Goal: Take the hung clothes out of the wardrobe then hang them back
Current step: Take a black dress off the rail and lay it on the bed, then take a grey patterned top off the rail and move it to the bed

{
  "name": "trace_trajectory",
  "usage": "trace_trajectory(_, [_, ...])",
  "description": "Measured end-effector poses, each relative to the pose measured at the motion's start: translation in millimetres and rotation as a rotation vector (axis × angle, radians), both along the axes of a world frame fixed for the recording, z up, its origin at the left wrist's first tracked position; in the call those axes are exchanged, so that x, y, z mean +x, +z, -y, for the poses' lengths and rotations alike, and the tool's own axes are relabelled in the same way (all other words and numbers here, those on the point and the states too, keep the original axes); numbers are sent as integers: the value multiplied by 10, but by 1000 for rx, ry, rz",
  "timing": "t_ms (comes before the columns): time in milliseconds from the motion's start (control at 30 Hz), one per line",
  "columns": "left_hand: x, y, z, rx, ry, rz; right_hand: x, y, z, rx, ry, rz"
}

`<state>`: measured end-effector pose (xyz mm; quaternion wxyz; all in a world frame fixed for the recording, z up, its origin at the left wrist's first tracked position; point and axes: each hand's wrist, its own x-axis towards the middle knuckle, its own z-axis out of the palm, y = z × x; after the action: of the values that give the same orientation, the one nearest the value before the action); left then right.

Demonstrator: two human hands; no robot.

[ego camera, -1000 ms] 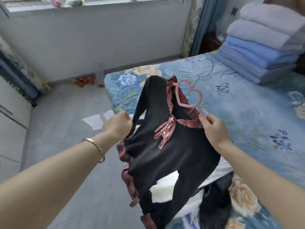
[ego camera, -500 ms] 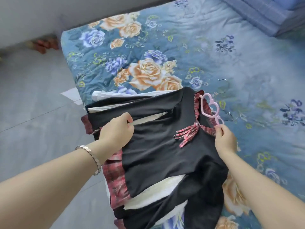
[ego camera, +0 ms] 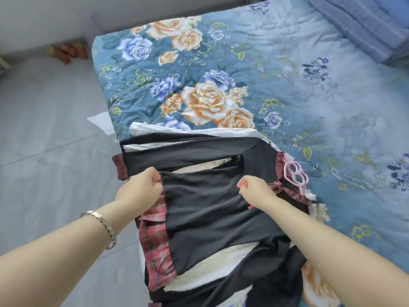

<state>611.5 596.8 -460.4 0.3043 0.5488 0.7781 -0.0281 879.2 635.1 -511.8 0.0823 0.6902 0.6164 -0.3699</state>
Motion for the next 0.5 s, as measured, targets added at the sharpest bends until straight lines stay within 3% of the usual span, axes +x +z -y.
trace_trajectory(100, [-328, 251, 122, -47, 50, -6, -680, 438, -11, -77, 271, -30])
trace_trajectory(233, [-854, 732, 361, -115, 102, -53, -1661, 1061, 62, 48, 646, 23])
trace_trajectory(500, [-2452, 1877, 1331, 45, 373, -105, -3830, 2347, 787, 294, 1091, 91])
